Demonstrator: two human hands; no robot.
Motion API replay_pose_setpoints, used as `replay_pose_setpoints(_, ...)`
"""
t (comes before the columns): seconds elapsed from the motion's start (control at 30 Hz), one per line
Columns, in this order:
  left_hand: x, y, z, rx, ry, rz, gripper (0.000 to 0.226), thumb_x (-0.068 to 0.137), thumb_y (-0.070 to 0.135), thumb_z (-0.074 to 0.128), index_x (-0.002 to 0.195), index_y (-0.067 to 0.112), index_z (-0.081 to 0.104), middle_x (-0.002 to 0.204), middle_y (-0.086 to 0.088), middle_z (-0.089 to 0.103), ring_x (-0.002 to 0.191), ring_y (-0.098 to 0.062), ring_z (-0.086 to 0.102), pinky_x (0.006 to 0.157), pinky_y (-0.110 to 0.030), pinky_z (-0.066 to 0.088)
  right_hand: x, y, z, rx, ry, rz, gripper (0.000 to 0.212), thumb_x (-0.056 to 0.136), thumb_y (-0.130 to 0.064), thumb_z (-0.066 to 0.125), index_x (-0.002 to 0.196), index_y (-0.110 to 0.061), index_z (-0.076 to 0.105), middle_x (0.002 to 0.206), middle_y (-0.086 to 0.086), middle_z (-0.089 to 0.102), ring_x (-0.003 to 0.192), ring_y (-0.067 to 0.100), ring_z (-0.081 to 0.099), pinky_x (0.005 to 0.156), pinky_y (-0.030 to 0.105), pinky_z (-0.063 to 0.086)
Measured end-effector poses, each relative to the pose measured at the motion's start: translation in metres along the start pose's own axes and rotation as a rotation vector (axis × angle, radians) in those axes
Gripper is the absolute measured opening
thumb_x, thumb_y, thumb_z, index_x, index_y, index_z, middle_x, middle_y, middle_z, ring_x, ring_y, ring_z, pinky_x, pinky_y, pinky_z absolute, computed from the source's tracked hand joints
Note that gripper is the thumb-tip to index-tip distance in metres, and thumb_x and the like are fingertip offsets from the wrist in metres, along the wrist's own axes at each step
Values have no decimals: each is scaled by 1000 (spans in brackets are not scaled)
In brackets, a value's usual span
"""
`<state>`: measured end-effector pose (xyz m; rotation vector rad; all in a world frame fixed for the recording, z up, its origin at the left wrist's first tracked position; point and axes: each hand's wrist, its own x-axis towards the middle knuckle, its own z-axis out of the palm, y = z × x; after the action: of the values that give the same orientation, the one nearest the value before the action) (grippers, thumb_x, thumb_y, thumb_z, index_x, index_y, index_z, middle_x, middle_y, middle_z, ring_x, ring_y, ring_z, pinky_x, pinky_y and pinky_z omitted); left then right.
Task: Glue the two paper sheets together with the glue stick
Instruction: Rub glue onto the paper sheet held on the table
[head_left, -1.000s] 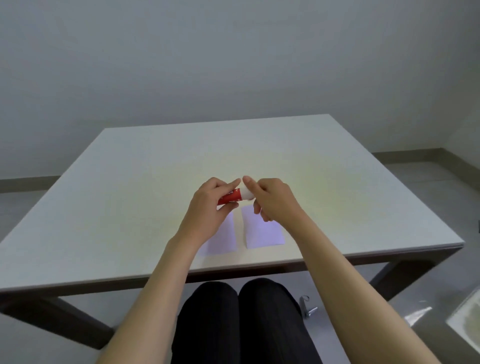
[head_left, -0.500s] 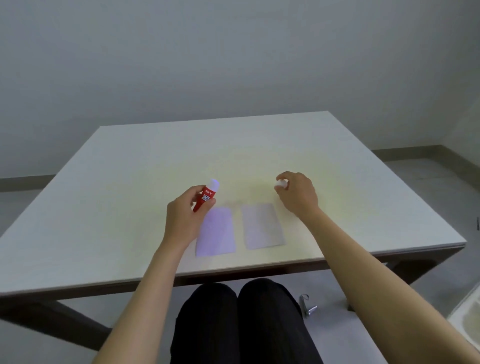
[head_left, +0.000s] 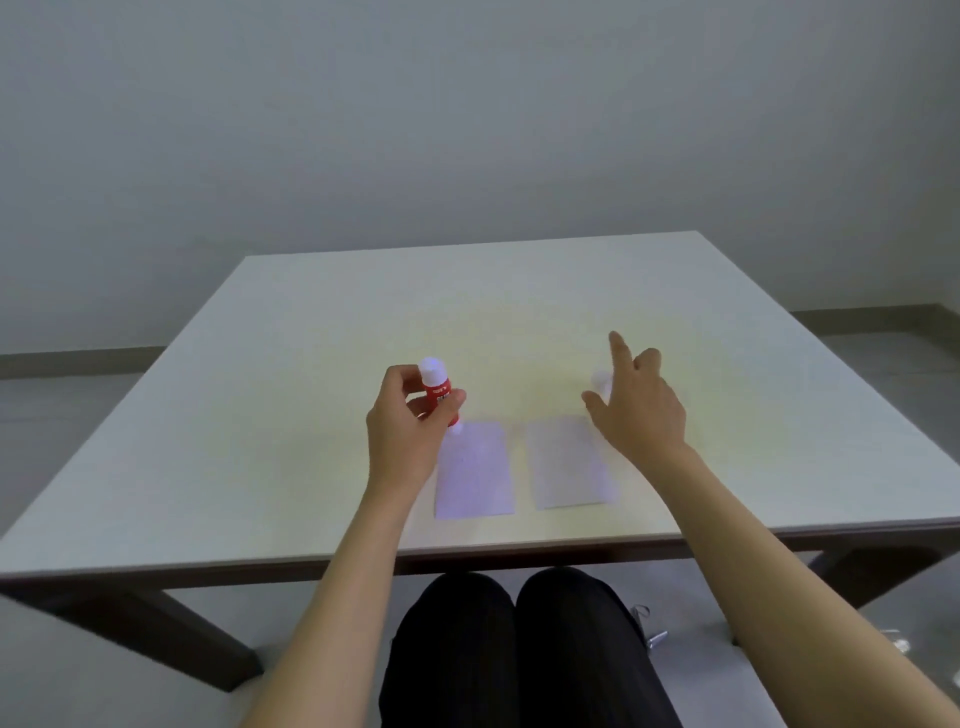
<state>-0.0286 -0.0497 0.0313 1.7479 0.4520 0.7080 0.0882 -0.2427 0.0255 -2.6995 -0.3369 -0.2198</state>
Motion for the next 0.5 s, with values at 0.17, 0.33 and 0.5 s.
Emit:
replay_pose_setpoints(0.17,-4,14,21,-427,147,-219,30,73,16,79,90,12,54,106,-10,65,101,-19,68,86,-36,54,-34,-54,-9,803,-322,-116,44,88,-29,62,130,-22,51,104,1,58,71,15,61,61,22,47)
replay_pose_setpoints(0.33,-14,22,26,-796,205,-353,23,79,9,74,86,7,52,118,-28,59,93,-22,71,79,-32,58,-45,-79,-6,1291,-471,-38,11,93,-10,57,103,-9,61,75,9,60,51,17,54,48,23,44)
replay_pose_setpoints(0.5,-21,21,24,-787,112,-338,20,76,5,75,83,8,57,106,-16,58,105,-29,67,88,-36,55,-48,-78,-1,1152,-559,142,41,99,-37,40,73,-10,56,49,-3,42,35,10,34,38,17,27)
